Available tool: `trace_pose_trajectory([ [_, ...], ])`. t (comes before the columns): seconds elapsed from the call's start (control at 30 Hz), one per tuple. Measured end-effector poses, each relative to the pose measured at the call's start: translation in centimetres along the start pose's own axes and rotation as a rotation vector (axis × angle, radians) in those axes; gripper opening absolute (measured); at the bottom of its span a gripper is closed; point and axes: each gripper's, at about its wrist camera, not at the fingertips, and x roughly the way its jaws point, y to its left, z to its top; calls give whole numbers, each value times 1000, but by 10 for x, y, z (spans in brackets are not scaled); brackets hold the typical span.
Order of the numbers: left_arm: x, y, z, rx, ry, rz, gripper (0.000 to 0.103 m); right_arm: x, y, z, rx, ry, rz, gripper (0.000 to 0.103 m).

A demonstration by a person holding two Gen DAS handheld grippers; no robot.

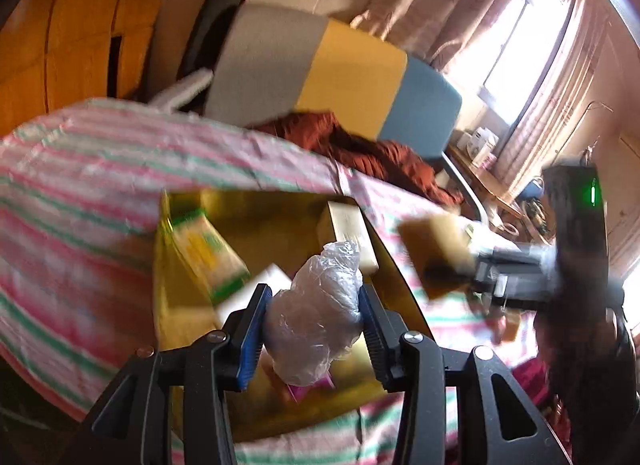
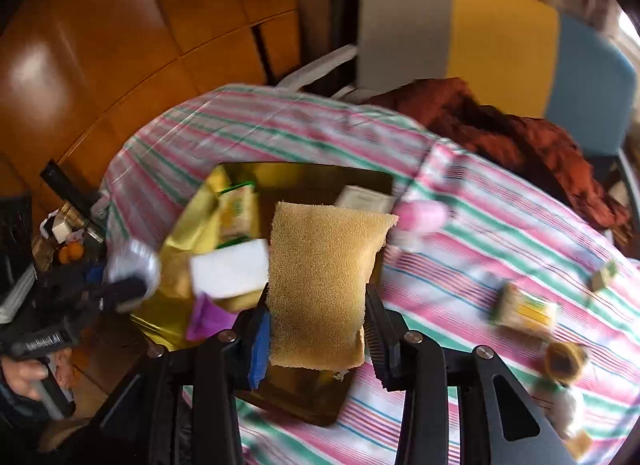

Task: Organize objects
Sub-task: 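Grasp the yellow sponge with the right tool while the left tool carries the bag over the tray, then open both tools to drop the sponge and plastic bag into the gold tray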

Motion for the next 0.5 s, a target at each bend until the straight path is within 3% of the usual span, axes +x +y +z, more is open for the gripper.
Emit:
trace_pose_trajectory([
  [0.07, 3, 3, 16, 18, -15, 25, 49, 18, 20, 4, -20, 36, 22, 42],
  [0.13, 15, 6, 31, 26, -12, 53, 61, 32, 31, 0, -10, 68, 18, 46],
  [0.17, 20, 7, 36, 31, -10, 57, 66, 37, 34, -2, 11, 80, 25, 58],
  [0.23, 31, 7, 46, 42, -2, 83, 81, 42, 33, -10, 44, 83, 24, 70],
  [0.3, 35, 6, 49, 46, -11, 93, 81, 40, 34, -20, 62, 79, 32, 71],
  [0.5, 24, 9, 26, 22, -38, 151, 81, 26, 36, -42, 73, 22, -6, 89],
])
